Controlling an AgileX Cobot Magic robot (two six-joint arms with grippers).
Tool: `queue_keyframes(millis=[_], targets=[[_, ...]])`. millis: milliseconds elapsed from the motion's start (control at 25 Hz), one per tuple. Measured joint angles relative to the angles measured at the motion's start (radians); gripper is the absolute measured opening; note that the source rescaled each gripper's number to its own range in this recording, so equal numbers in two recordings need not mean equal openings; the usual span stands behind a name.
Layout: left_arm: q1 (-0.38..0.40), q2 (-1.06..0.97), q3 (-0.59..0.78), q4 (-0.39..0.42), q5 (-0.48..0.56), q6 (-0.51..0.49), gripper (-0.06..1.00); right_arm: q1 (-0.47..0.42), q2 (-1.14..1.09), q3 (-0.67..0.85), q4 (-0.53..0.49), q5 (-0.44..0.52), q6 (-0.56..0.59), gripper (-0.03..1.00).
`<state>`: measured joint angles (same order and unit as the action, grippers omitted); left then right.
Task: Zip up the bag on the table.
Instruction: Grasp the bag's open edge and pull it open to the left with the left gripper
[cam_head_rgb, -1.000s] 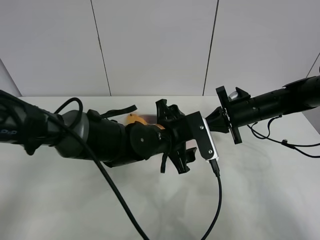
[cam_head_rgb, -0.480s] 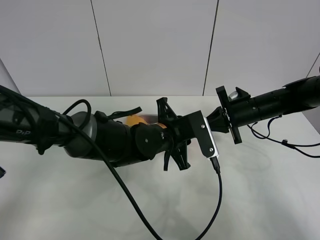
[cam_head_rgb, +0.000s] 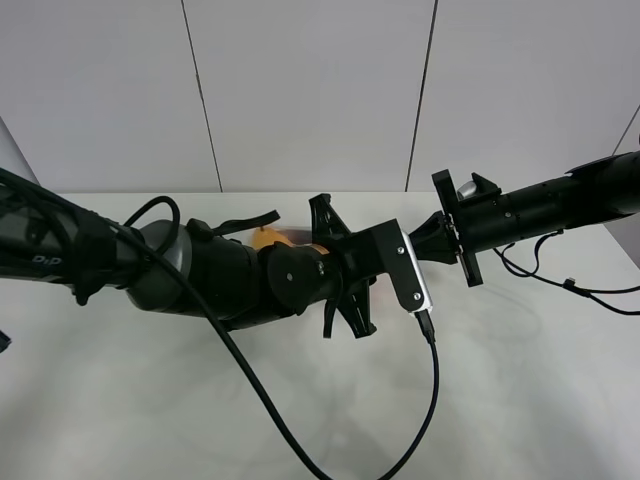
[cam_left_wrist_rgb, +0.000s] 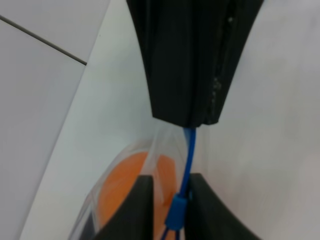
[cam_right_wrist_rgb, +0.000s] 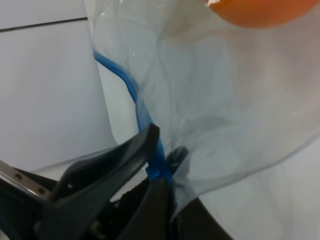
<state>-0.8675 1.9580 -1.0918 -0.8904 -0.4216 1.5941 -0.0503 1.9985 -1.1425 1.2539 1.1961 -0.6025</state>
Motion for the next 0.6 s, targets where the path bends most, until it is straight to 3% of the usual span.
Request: queue_keyframes(millis=[80,280,600], targets=[[0.000,0.001,0.000,0.000,0.002,0.002,0.00,0.000,0.000,0.000,0.001,0.000,0.000,0.00],[0.000,0.001,0.000,0.000,0.002,0.014,0.00,0.000,0.000,0.000,0.001,0.000,0.000,0.00],[0.038,0.001,0.029,0.000,-0.013,0.122,0.00,0.000,0.000,-0.001,0.006,-0.015,0.000,0.00]])
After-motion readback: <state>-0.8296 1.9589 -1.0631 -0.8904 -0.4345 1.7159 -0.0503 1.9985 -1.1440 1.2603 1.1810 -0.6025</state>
